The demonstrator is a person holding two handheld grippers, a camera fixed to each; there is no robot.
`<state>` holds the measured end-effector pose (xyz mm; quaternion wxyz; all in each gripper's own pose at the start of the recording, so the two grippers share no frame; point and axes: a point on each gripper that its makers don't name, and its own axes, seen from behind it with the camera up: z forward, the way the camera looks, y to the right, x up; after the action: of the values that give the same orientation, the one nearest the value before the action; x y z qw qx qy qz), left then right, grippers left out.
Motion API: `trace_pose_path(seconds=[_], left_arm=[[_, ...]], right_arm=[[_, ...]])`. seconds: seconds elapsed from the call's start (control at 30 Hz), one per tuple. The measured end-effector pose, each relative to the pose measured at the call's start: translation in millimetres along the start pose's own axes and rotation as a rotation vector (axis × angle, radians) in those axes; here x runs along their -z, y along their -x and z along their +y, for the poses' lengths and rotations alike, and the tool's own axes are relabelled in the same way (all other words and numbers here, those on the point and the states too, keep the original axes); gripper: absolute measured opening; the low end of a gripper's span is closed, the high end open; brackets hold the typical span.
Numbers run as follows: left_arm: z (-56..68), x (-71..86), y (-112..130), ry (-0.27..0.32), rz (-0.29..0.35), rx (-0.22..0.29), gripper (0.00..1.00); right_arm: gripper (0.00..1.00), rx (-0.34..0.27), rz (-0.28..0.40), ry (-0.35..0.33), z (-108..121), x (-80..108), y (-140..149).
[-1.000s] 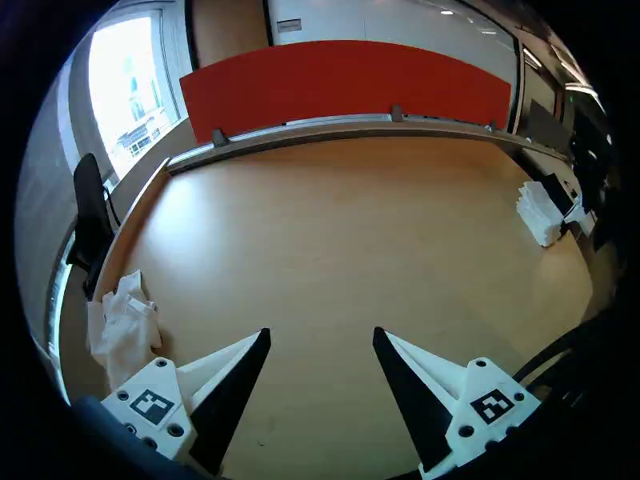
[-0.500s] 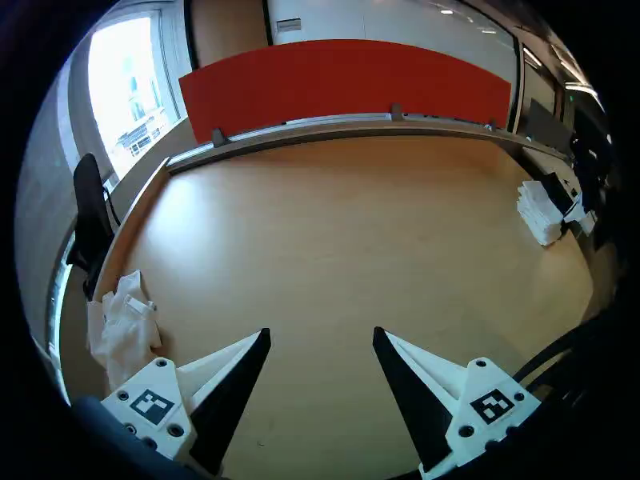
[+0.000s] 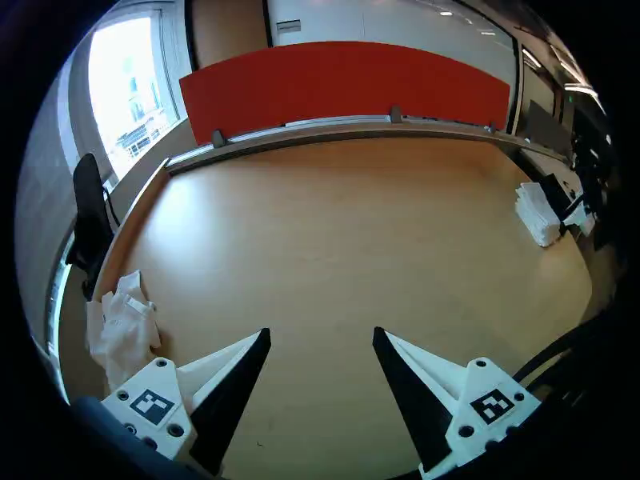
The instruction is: Fold towel
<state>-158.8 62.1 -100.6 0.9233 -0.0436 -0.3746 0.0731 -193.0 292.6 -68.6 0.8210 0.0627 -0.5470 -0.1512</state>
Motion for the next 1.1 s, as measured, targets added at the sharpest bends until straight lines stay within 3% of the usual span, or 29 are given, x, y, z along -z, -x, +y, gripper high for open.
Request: trace_pose_path(seconds=[0.37,0.67,1.1], left_arm=[[-2.2,4.4,0,0.010,0.012,-0.001,0.95],[-4.4,7.3,-2,0.021,0.027,0.012,0.95],[-11.8,9.8,-13,0.031,0.045,0.011,0.95]], right_arm=[[0.89,-0.004,0.031,0.006,-9,9.9,-9],[0.89,-0.067,0.125,-0.007,-29,25.0,-30],[0.89,-0.307,0.234,0.018,-45,37.3,-54]])
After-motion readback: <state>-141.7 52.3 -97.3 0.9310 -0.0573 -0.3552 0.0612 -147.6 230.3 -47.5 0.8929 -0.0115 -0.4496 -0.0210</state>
